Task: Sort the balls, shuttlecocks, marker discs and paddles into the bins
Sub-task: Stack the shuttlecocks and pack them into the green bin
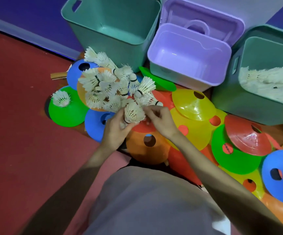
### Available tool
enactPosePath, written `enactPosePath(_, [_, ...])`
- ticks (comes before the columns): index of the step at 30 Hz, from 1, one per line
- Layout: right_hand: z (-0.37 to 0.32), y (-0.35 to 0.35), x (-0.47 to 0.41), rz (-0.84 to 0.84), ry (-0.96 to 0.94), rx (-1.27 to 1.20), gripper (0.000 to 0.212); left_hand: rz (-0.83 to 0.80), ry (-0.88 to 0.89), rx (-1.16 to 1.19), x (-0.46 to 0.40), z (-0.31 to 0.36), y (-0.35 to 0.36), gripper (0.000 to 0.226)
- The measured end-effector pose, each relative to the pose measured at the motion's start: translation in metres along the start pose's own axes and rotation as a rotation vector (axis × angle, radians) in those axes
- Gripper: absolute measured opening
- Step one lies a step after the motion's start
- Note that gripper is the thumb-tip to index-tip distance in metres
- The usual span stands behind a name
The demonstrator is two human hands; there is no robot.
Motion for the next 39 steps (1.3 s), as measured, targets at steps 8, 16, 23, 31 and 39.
enactPosePath(8, [-0.025, 0.016, -0.056, -0.024, -0.206, 0.45, 0.032, 0.23, -0.055, 0.051, 0.002, -0.013, -0.038, 0.032])
enactPosePath(16, [-0.031, 0.044, -0.08, -0.09, -0.23, 0.695, 0.015, 0.313, -0.11, 0.151, 0.003, -0.031, -0.05, 0.036])
enactPosePath(23, [-0.042, 0.001, -0.065, 0.182, -0.175, 0.548, 0.01, 0.251, -0.126, 0.139, 0.005, -0.026, -0.04, 0.037])
enactPosePath(31, [-0.058, -0.044, -0.028, 0.332, -0.114, -0.149, 0.007, 0.196, -0.1, 0.048, 0.0, -0.024, -0.032, 0.042])
enactPosePath(39, [-0.053, 0.01, -0.03, 0.03, -0.068, 0.123, 0.024, 0.158, -0.044, 0.082, -0.004, -0.013, -0.025, 0.053])
Point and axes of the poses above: each hand's wrist, its own x-axis away from the middle knuckle, its own y-axis out of the palm, z = x × y, the point moved 8 cm from there along -x, towards the middle knuckle, and after that the axes turned 4 degrees about y, right-handed, at the moved point
